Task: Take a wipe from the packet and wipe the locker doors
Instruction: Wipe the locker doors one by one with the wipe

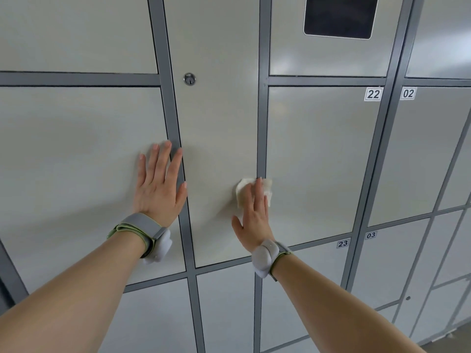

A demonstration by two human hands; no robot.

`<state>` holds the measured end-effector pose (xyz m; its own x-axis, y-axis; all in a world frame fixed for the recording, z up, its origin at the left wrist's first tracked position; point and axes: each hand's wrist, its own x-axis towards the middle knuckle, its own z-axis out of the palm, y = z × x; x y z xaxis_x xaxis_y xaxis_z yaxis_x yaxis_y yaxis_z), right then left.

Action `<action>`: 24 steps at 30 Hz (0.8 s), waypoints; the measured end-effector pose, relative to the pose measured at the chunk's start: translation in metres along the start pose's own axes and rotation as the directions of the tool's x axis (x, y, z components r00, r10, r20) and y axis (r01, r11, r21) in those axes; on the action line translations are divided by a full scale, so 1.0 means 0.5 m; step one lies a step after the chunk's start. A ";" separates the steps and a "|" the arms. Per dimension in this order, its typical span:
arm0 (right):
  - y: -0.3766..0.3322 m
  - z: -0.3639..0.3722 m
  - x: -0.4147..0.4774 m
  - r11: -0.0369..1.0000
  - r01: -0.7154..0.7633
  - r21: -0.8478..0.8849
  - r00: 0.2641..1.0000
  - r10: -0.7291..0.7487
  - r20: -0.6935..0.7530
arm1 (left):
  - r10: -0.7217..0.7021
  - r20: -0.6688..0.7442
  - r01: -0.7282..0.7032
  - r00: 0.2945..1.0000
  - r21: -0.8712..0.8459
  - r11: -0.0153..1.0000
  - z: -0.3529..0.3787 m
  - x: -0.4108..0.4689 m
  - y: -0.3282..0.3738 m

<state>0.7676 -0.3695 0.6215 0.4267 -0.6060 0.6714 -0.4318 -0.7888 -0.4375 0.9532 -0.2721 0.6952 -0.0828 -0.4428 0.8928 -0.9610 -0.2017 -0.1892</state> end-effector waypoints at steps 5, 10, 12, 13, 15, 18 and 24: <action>-0.034 -0.074 0.125 0.996 0.089 -0.008 0.987 -0.090 -0.135 | 0.010 -0.029 -0.010 1.000 0.029 1.000 -0.012 0.058 -0.007; -0.032 -0.101 0.171 0.988 0.151 -0.015 0.968 -0.151 -0.202 | 0.017 -0.062 -0.015 0.998 0.041 0.999 -0.027 0.105 -0.011; -0.018 -0.097 0.167 0.976 0.205 -0.072 0.955 -0.215 -0.203 | 0.026 -0.076 -0.023 0.997 0.048 0.999 -0.031 0.122 -0.013; -0.012 -0.098 0.171 0.968 0.232 -0.098 0.948 -0.247 -0.199 | 0.035 -0.086 -0.030 0.996 0.052 0.998 -0.034 0.134 -0.017; -0.008 -0.110 0.190 0.952 0.271 -0.140 0.937 -0.294 -0.190 | 0.041 -0.097 -0.036 0.994 0.049 0.998 -0.041 0.159 -0.023; -0.031 -0.151 0.244 0.939 0.307 -0.158 0.922 -0.334 -0.195 | 0.038 -0.115 -0.034 0.993 0.037 0.999 -0.054 0.201 -0.029; -0.084 -0.250 0.370 0.913 0.336 -0.232 0.883 -0.391 -0.258 | 0.033 -0.155 -0.025 0.987 0.053 0.998 -0.075 0.281 -0.043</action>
<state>0.7657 -0.4355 0.8390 0.3412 -0.2002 0.9184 -0.4353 -0.8996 -0.0344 0.9524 -0.2970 0.8401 -0.1546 -0.3081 0.9387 -0.9432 -0.2369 -0.2331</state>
